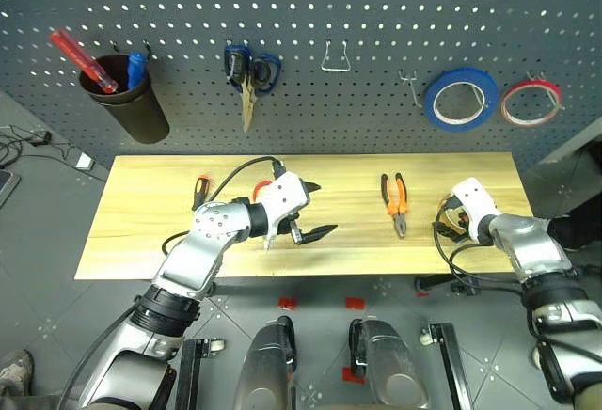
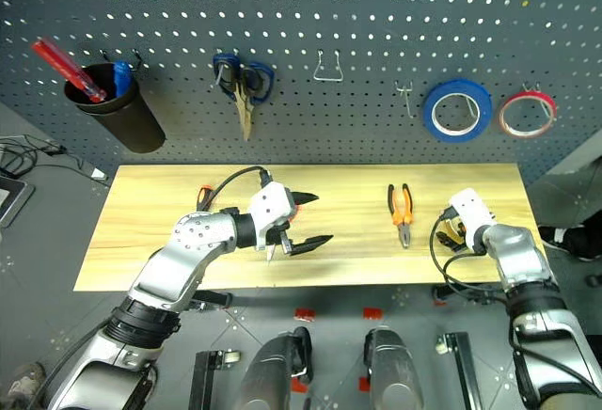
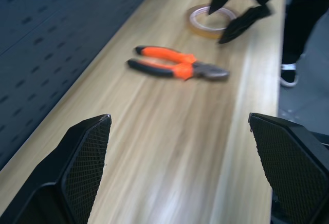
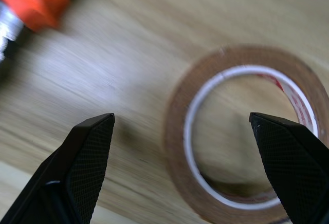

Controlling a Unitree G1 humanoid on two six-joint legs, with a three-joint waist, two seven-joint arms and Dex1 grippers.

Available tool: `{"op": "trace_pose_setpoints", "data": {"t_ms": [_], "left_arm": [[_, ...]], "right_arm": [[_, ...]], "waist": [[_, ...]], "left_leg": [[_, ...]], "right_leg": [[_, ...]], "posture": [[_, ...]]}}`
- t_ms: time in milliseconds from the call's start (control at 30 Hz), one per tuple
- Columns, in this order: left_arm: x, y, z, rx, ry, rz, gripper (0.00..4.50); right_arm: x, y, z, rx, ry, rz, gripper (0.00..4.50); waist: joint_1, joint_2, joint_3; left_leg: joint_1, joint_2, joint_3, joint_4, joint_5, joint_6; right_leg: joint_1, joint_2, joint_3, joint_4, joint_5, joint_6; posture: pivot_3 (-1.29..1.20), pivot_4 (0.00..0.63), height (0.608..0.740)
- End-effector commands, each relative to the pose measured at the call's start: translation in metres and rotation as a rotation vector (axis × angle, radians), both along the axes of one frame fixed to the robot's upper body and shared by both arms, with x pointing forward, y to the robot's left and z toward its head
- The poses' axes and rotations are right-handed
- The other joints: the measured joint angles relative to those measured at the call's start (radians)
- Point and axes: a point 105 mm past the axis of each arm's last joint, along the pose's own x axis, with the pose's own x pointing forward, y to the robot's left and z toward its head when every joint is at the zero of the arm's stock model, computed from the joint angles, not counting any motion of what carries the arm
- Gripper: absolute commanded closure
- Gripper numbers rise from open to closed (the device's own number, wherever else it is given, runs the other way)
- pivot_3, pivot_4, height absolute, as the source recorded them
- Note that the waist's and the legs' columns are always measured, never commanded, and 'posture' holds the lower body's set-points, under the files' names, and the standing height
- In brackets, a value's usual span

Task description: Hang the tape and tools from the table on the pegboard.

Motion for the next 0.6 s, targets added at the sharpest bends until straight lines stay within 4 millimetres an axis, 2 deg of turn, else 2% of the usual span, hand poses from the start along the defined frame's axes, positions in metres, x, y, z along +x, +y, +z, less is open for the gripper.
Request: {"op": "trace_pose_setpoints", "data": {"t_ms": [33,67,167,333,500,600], "left_arm": [[-0.005,-0.008,0.007,-0.012,-0.04,-0.05,0.0],[-0.005,-0.009,0.007,-0.017,-0.042,-0.054,0.0],[-0.009,-0.014,0.008,-0.037,-0.039,-0.082,0.0],[-0.014,-0.016,0.007,-0.054,-0.042,-0.119,0.0],[-0.015,-0.02,0.012,-0.096,-0.065,-0.13,0.0],[-0.01,-0.02,0.016,-0.119,-0.09,-0.1,0.0]], "right_arm": [[-0.001,0.001,-0.009,0.005,0.084,0.02,0.0],[-0.001,0.003,-0.012,0.018,0.105,0.021,0.0],[-0.003,0.007,-0.021,0.042,0.177,0.024,0.64],[-0.005,0.009,-0.035,-0.001,0.217,0.028,2.31],[-0.012,0.012,-0.042,0.047,0.221,-0.006,3.97],[-0.011,0.007,-0.029,0.037,0.111,-0.024,4.08]], "waist": [[-0.006,0.0,0.0],[-0.01,0.0,0.0],[-0.014,-0.001,0.0],[-0.019,-0.006,-0.003],[-0.019,-0.011,-0.006],[-0.011,-0.011,-0.007]], "left_leg": [[0.0,0.0,0.0,0.0,0.0,0.0],[0.0,0.0,0.0,0.001,0.0,0.0],[0.0,0.0,0.0,0.001,0.0,0.0],[0.002,0.0,0.0,0.002,0.0,0.0],[0.004,0.0,0.0,0.003,0.0,0.0],[0.004,0.0,-0.001,0.004,0.0,0.0]], "right_leg": [[0.0,0.0,0.0,0.0,0.0,0.0],[0.0,0.0,0.0,0.0,0.0,0.0],[0.001,0.0,-0.001,0.001,0.0,0.0],[0.002,0.0,-0.001,0.002,0.001,0.001],[0.005,0.0,-0.001,0.003,0.003,0.004],[0.006,-0.001,0.0,0.003,0.003,0.004]], "posture": [[-0.23,0.351,0.74],[-0.23,0.343,0.74],[-0.23,0.335,0.74],[-0.24,0.315,0.74],[-0.26,0.301,0.74],[-0.26,0.299,0.74]]}}
